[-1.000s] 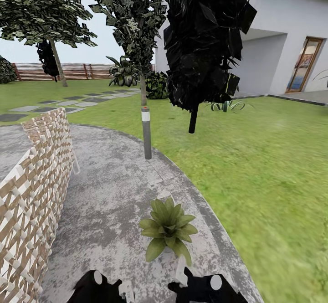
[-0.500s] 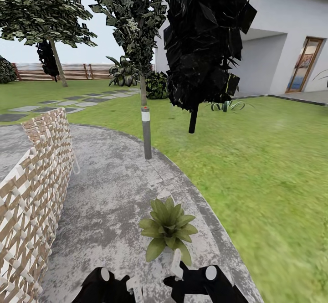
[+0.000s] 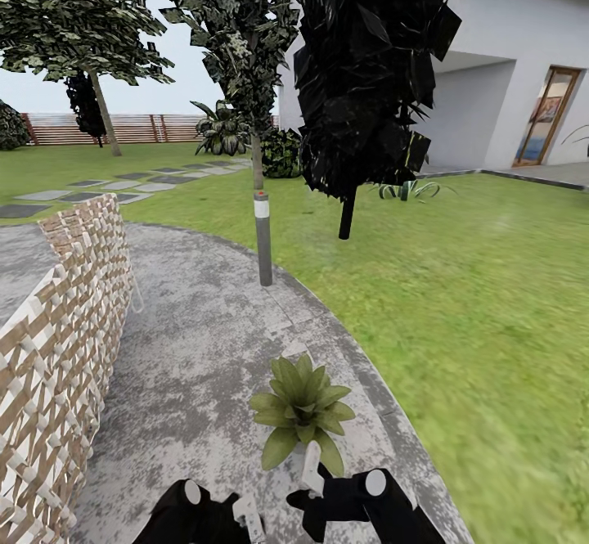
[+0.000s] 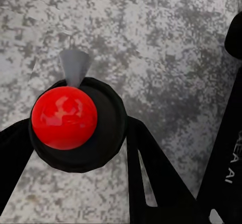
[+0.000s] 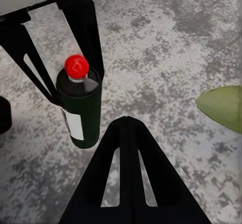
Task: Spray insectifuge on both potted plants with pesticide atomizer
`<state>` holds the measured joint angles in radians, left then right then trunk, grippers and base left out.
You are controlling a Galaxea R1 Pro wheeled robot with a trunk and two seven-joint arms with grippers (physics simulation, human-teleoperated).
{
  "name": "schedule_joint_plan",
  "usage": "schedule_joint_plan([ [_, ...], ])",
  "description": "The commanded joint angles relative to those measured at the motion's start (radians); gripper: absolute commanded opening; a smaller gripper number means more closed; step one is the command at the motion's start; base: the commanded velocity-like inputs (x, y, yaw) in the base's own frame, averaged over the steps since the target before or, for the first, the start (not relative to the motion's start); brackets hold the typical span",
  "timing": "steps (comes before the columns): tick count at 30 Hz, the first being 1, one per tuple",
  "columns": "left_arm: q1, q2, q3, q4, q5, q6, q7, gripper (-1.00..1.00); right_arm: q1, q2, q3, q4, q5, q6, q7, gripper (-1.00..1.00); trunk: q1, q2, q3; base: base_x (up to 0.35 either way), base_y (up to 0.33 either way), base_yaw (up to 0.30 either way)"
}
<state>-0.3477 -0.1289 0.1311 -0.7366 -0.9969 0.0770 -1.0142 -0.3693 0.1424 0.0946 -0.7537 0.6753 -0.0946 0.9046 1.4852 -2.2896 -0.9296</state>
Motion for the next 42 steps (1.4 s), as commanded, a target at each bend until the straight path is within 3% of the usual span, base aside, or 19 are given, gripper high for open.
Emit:
schedule_joint_plan([
  [1, 0.000, -0.002, 0.005, -0.001, 0.006, 0.008, -0.007, -1.00, 0.000, 0.001, -0.001, 0.000, 0.010, -0.011, 0.001, -1.00, 0.000, 0.000, -0.001, 0.000, 0.000, 0.000],
  [12, 0.000, -0.028, 0.005, -0.001, 0.042, 0.006, -0.006, -1.00, 0.000, 0.007, -0.001, -0.001, 0.010, -0.011, 0.000, -1.00, 0.000, 0.000, -0.001, 0.000, 0.000, 0.000],
  [24, 0.000, -0.037, 0.005, 0.005, 0.098, -0.013, -0.004, -1.00, 0.000, 0.018, -0.001, -0.003, 0.010, -0.011, 0.000, -1.00, 0.000, 0.000, -0.001, 0.000, 0.000, 0.000],
  [38, 0.000, -0.042, 0.005, 0.006, 0.106, -0.014, -0.004, -1.00, 0.000, 0.020, -0.001, 0.000, 0.010, -0.013, 0.000, -1.00, 0.000, 0.000, -0.001, 0.000, 0.000, 0.000],
  [42, 0.000, -0.041, 0.004, 0.007, 0.170, -0.033, -0.006, -1.00, 0.000, 0.020, -0.001, 0.000, 0.010, -0.013, 0.000, -1.00, 0.000, 0.000, -0.001, 0.000, 0.000, 0.000],
])
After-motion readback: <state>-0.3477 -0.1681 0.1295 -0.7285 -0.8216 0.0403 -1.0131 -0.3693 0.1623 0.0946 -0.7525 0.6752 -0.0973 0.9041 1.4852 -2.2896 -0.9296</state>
